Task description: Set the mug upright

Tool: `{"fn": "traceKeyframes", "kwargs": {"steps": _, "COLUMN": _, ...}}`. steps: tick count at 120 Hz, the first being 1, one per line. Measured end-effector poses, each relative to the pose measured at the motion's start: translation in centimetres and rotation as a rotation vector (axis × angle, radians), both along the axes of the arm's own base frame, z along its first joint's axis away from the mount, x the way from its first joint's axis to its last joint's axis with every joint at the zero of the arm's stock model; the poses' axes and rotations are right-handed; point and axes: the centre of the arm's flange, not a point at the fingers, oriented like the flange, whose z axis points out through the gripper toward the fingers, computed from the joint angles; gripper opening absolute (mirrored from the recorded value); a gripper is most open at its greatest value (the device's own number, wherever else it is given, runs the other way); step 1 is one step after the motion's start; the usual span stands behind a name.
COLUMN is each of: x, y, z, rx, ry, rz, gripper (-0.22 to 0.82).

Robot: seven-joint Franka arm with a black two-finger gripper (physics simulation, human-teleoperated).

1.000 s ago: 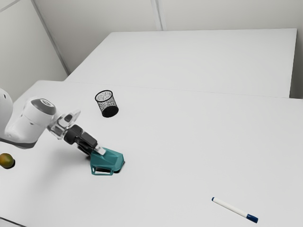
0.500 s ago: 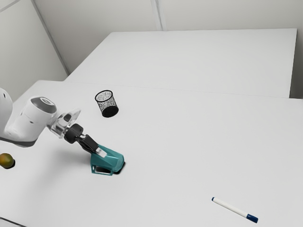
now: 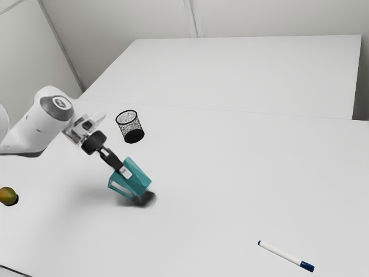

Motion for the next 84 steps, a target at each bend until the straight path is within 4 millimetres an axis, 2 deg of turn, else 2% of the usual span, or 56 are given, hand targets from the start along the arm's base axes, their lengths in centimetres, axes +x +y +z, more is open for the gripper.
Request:
{"fn": "traceKeyframes", "kwargs": {"steps": 13, "x": 0.4, "y": -3.0, "z": 3.1, "rx": 0.199, "ry": -0.059, "rz": -0.084, "gripper": -0.18}}
{"fn": "traceKeyframes", "kwargs": {"steps": 20, "x": 0.6, "y": -5.4, "z": 4.7, "rx": 0.314, "ry": -0.092, "rz": -0.136, "gripper": -0.18}}
{"fn": "traceKeyframes", "kwargs": {"steps": 26, "x": 1.0, "y": -7.5, "z": 5.7, "rx": 0.4, "ry": -0.116, "rz": -0.178, "gripper": -0.18}}
{"fn": "traceKeyframes", "kwargs": {"steps": 32, "x": 1.3, "y": -8.7, "z": 6.4, "rx": 0.473, "ry": -0.132, "rz": -0.195, "gripper": -0.18}}
{"fn": "traceKeyframes", "kwargs": {"steps": 68, "x": 2.2, "y": -10.5, "z": 6.0, "rx": 0.698, "ry": -0.154, "rz": -0.102, "gripper": -0.18}}
{"fn": "traceKeyframes", "kwargs": {"steps": 84, "x": 2.3, "y": -10.8, "z": 4.9, "rx": 0.735, "ry": -0.149, "rz": -0.044, "gripper": -0.18}}
